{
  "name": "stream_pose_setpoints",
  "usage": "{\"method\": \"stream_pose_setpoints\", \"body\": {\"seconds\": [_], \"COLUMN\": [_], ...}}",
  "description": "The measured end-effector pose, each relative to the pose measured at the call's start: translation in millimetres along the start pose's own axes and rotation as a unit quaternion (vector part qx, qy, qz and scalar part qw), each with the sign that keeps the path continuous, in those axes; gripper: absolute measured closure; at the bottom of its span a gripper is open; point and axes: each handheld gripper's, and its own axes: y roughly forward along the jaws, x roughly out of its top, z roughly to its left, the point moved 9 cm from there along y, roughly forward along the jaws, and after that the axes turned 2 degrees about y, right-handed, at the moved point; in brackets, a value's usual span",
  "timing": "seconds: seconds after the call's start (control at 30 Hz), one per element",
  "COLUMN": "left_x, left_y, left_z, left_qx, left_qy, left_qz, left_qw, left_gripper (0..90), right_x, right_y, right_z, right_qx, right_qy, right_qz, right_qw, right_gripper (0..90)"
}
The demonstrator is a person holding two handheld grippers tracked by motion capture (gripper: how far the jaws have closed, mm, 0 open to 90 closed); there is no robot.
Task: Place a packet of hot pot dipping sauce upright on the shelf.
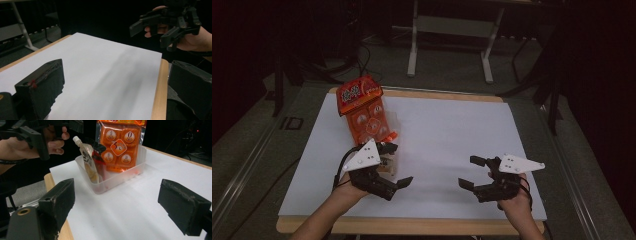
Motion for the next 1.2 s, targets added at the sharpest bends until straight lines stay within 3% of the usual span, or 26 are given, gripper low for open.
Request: {"method": "stream_pose_setpoints", "body": {"seconds": [0.3, 0.33, 0.6, 1.2], "left_x": [-7.4, -11.4, -28.6, -61.5], "left_y": [7.5, 10.2, 18.7, 27.7], "left_z": [-15.5, -20.1, -31.5, -40.6], "left_qx": [-0.014, -0.024, -0.040, -0.054], "left_qy": [0.005, 0.005, 0.001, -0.023], "left_qz": [0.004, 0.008, 0.016, 0.028], "left_qw": [0.9999, 0.9997, 0.9990, 0.9979], "left_gripper": [1.3, 1.3, 1.3, 1.3], "right_x": [-6.4, -6.9, -10.3, -22.2], "right_y": [0.9, 0.8, 1.4, 6.4], "right_z": [0.5, 0.1, -2.2, -4.6], "right_qx": [-0.003, -0.004, -0.006, -0.006], "right_qy": [0.001, 0.001, 0.002, 0.004], "right_qz": [0.006, 0.006, 0.009, 0.022], "right_qw": [1.0000, 1.0000, 0.9999, 0.9997], "right_gripper": [14.1, 14.1, 14.1, 14.1]}}
